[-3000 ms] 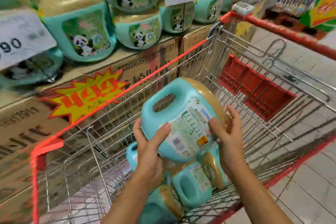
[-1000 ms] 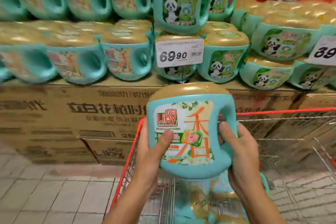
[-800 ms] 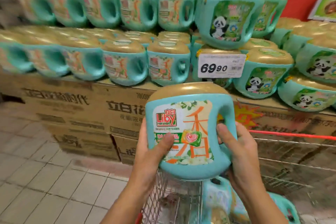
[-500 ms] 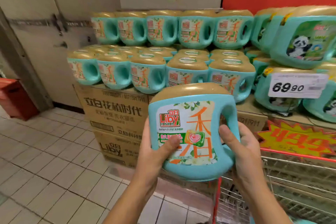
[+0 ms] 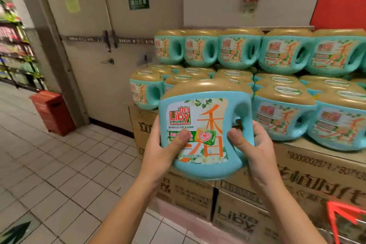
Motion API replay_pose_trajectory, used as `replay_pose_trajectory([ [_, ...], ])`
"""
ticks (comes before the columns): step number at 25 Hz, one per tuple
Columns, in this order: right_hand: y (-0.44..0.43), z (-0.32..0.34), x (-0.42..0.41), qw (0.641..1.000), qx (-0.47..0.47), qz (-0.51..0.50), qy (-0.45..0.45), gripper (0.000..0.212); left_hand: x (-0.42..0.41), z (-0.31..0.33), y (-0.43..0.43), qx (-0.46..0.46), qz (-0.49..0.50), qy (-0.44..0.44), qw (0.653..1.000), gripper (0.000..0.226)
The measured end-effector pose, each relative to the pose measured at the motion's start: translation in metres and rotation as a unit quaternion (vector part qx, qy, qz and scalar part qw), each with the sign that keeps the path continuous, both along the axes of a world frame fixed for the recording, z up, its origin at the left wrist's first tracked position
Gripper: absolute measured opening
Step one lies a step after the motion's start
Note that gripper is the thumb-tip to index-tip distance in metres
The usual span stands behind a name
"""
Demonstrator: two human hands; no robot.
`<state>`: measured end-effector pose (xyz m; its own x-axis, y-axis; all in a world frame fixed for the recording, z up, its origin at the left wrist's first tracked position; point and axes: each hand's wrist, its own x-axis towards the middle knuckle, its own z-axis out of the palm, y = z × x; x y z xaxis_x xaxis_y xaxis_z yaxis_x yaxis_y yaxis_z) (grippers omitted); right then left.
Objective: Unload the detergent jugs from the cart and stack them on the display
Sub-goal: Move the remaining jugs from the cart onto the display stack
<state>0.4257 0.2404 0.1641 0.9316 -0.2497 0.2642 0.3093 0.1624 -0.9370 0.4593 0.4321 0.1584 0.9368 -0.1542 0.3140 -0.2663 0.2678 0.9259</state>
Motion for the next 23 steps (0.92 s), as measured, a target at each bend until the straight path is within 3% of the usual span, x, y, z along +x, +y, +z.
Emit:
replay_pose_trajectory([
  [3,0.023,0.009,0.056,0.999,-0.032,0.002,-0.001,0.069,0.051,0.008,0.027,0.032,0.033,-0.01,0.999,0.08],
  [6,0.044,0.021,0.124,0.998,-0.066,-0.013,-0.018,0.057,0.118,0.021,0.053,0.062,0.049,-0.032,0.996,0.068],
  [10,0.062,0.057,0.216,0.989,-0.135,-0.048,-0.032,0.073,0.222,0.062,0.08,0.118,0.051,-0.067,0.989,0.073],
  [14,0.073,0.104,0.31,0.967,-0.24,-0.063,-0.051,0.066,0.315,0.104,0.097,0.177,0.036,-0.103,0.978,0.067],
  [19,0.086,0.131,0.409,0.952,-0.291,-0.084,-0.041,0.066,0.424,0.124,0.111,0.176,0.043,-0.083,0.98,0.087],
  [23,0.092,0.127,0.468,0.944,-0.317,-0.091,-0.001,0.068,0.493,0.123,0.118,0.184,0.021,-0.065,0.981,0.088],
])
